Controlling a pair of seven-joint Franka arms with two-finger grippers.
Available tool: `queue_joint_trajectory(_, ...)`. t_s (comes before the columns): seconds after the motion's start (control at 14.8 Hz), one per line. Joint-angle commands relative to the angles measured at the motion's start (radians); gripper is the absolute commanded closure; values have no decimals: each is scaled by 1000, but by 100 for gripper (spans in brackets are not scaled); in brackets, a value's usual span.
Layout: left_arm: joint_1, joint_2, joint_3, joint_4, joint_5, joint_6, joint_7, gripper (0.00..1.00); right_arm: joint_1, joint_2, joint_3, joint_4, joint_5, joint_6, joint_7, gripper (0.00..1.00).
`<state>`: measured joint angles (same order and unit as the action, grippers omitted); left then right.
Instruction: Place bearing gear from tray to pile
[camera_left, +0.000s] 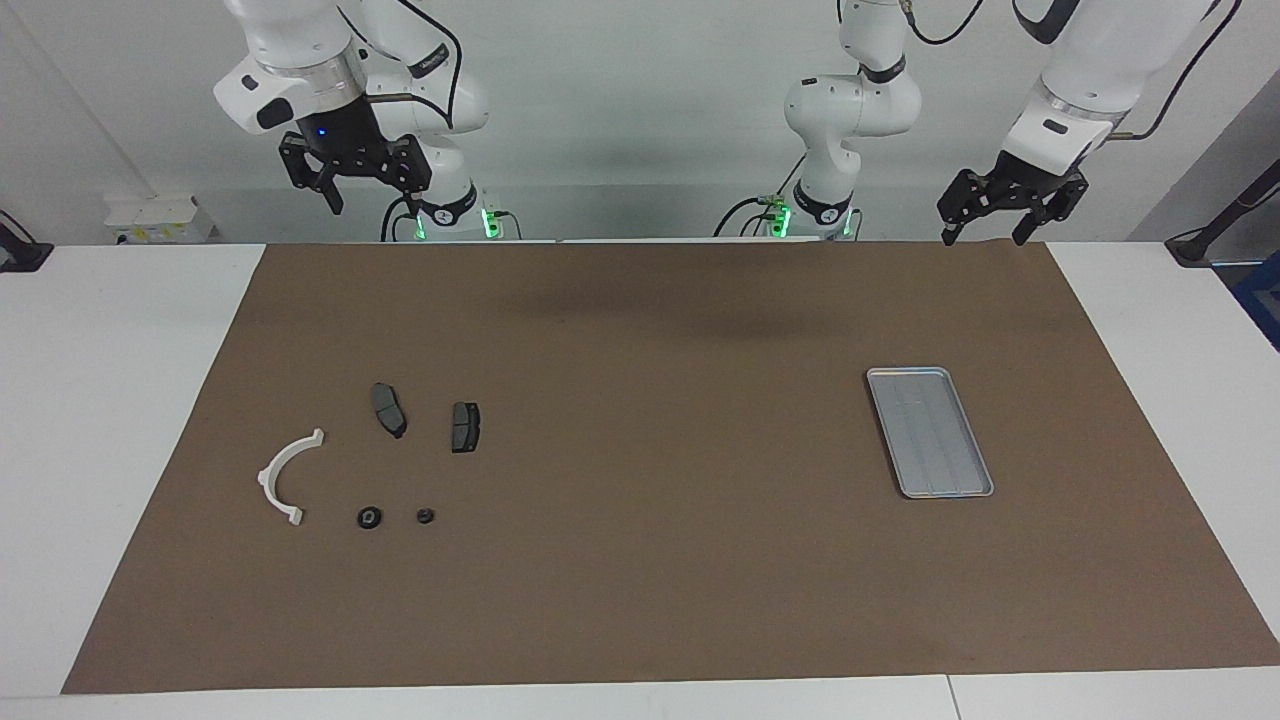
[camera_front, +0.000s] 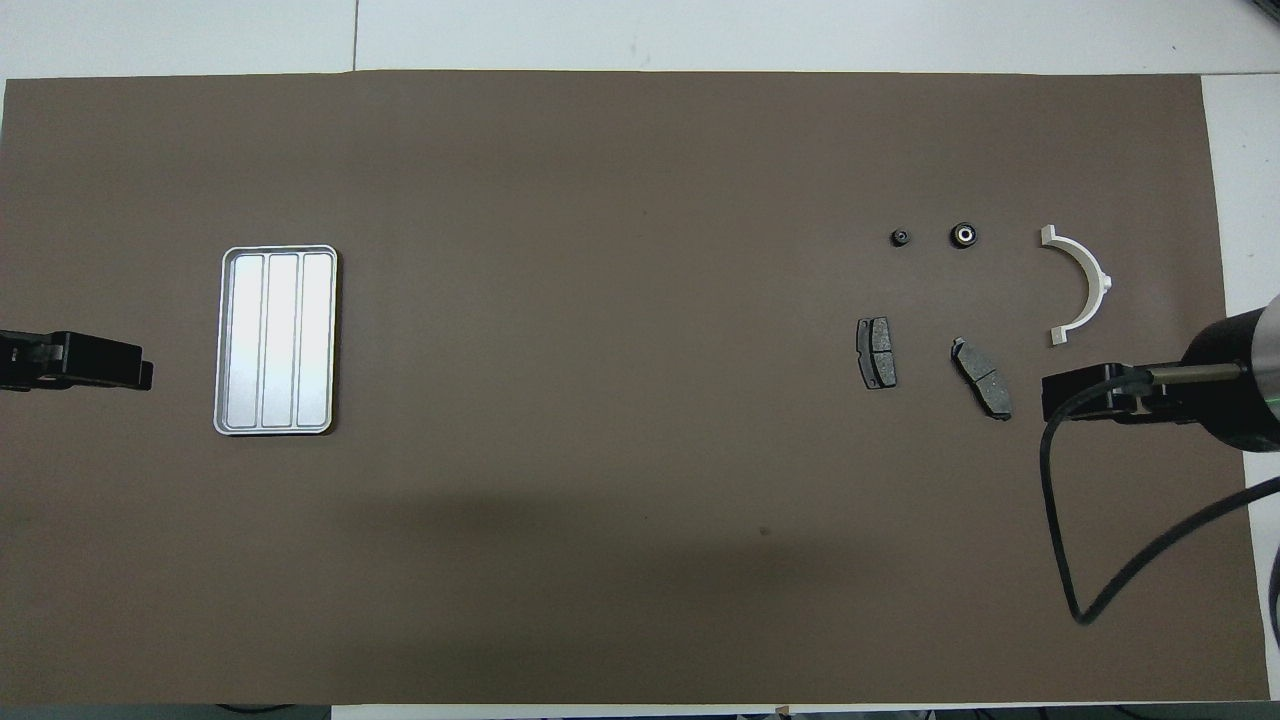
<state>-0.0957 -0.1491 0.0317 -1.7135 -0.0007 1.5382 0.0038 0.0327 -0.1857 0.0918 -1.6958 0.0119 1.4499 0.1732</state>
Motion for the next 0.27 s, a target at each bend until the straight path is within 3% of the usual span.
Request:
queue_joint_trajectory(0.0, -12, -7, 10, 9, 5, -20, -1, 0, -7, -11, -1, -4, 23, 1, -15, 0)
queue_joint_trajectory(0.2, -12, -7, 10, 9, 5, -20, -1, 0, -7, -11, -4, 7, 23, -2, -14, 0)
